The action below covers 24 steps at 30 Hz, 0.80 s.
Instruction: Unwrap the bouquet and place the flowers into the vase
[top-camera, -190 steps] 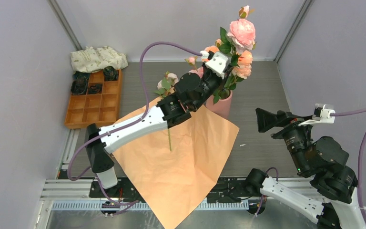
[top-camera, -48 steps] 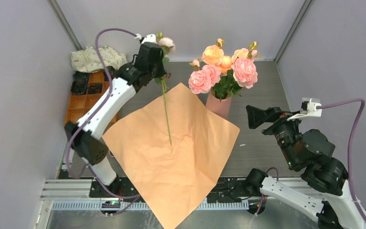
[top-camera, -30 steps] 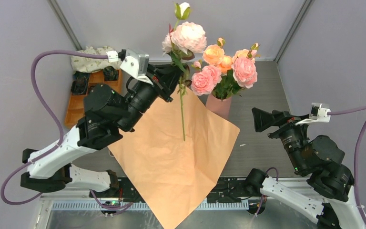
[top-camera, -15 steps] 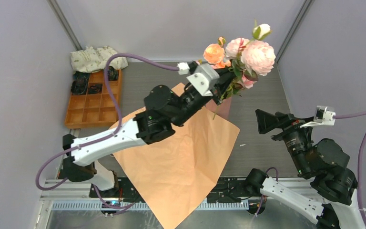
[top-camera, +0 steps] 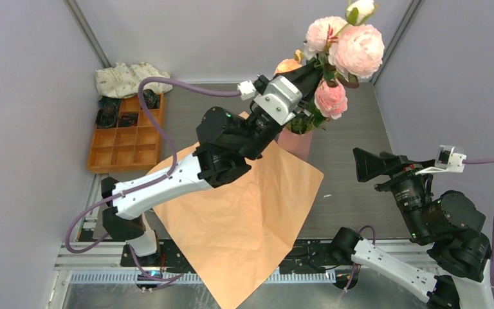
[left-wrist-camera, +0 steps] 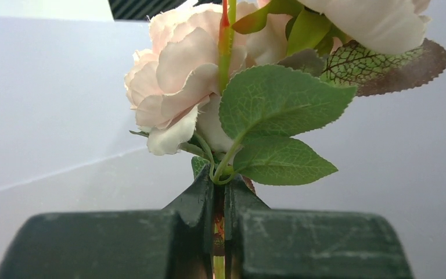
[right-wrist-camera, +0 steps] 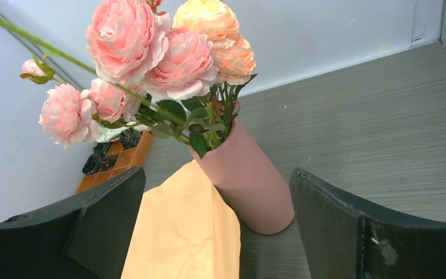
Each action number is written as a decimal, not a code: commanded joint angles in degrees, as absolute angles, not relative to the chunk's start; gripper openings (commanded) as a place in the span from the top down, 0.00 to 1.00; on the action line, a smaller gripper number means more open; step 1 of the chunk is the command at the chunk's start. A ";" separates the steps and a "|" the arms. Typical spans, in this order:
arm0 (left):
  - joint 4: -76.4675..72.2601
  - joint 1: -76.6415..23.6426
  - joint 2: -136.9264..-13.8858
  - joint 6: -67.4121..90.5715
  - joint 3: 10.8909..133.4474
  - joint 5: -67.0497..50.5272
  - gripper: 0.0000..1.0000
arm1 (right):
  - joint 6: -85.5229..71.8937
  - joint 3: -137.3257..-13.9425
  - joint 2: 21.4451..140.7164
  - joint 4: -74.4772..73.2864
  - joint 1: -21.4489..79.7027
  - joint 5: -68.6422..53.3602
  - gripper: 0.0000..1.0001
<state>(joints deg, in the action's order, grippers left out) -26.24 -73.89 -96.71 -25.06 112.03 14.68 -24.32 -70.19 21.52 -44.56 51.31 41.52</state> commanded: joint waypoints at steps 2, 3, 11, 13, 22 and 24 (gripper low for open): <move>-33.63 -74.12 -95.33 -27.86 115.53 13.01 1.00 | -23.64 -71.39 21.88 -43.27 51.55 42.36 0.01; -33.80 -74.15 -95.15 -27.93 115.42 13.07 1.00 | -23.64 -71.40 21.96 -43.25 51.51 42.36 0.01; -36.17 -73.94 -93.61 -27.37 109.40 16.79 1.00 | -24.15 -71.16 21.86 -43.33 51.50 42.36 0.01; -37.48 -73.65 -92.48 -25.61 105.84 18.24 1.00 | -24.26 -71.08 21.91 -43.42 51.48 42.41 0.00; -39.57 -70.31 -89.82 -16.17 93.58 23.56 1.00 | -24.56 -70.66 22.40 -43.42 51.48 42.28 0.00; -39.22 -69.63 -89.67 -14.27 92.14 24.04 1.00 | -24.74 -70.46 22.41 -43.27 51.46 42.25 0.01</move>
